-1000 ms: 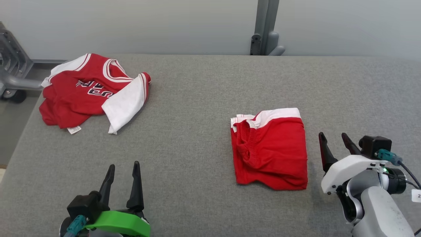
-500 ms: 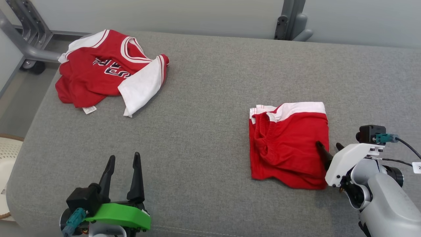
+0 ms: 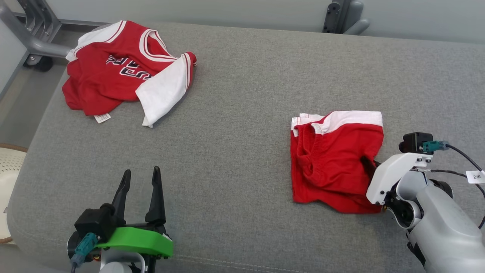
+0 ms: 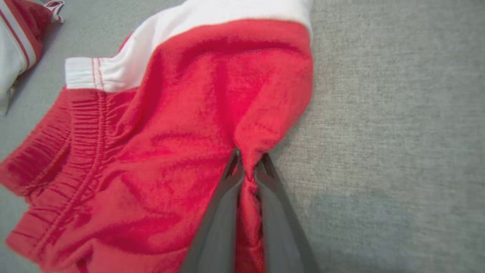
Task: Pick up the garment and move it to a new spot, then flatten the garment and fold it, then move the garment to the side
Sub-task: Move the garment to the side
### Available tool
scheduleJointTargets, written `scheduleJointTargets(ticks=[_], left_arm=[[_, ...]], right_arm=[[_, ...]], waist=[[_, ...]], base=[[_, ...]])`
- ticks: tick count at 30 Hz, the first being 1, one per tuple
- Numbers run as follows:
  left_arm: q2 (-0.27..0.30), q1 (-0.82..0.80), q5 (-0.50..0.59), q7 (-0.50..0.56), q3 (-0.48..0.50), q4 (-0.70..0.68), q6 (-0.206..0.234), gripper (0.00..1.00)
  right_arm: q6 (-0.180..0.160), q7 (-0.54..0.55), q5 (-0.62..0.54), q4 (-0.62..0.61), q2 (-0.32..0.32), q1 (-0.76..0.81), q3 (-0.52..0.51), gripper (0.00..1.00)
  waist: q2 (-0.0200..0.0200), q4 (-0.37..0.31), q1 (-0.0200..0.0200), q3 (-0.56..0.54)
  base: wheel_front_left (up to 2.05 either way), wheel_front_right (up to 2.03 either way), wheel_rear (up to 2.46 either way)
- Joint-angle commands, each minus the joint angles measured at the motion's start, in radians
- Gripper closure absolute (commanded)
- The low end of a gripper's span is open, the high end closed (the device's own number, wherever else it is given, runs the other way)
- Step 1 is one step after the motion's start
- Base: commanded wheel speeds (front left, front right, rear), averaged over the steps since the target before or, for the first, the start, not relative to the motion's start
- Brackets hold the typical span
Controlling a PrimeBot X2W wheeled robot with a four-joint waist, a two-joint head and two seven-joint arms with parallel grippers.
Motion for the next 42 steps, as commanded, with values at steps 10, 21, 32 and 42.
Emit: scheduleJointTargets(ticks=[10,21,32,42], left_arm=[[-0.010,-0.067,0.049,0.000,-0.031,-0.010,-0.027,0.00],[-0.009,-0.129,0.072,0.000,-0.050,0.003,-0.039,0.00],[0.023,-0.196,0.099,0.014,-0.077,0.017,-0.045,0.00],[0.026,-0.200,0.088,0.019,-0.087,0.017,-0.036,0.00]], right_arm=[[0.000,-0.077,0.020,0.040,-0.076,-0.102,0.084,1.00],[0.000,-0.107,0.033,0.054,-0.098,-0.203,0.128,1.00],[0.000,-0.150,0.044,0.122,-0.041,-0.318,0.195,1.00],[0.000,-0.197,0.040,0.209,-0.038,-0.407,0.254,1.00]], waist=[[0.0099,-0.132,0.0000,0.053],[0.0099,-0.368,0.0000,0.123],[0.0099,-0.557,0.0000,0.186],[0.0099,-0.521,0.0000,0.184]], base=[[0.00,0.00,0.00],[0.00,0.00,0.00],[0.00,0.00,0.00],[0.00,0.00,0.00]])
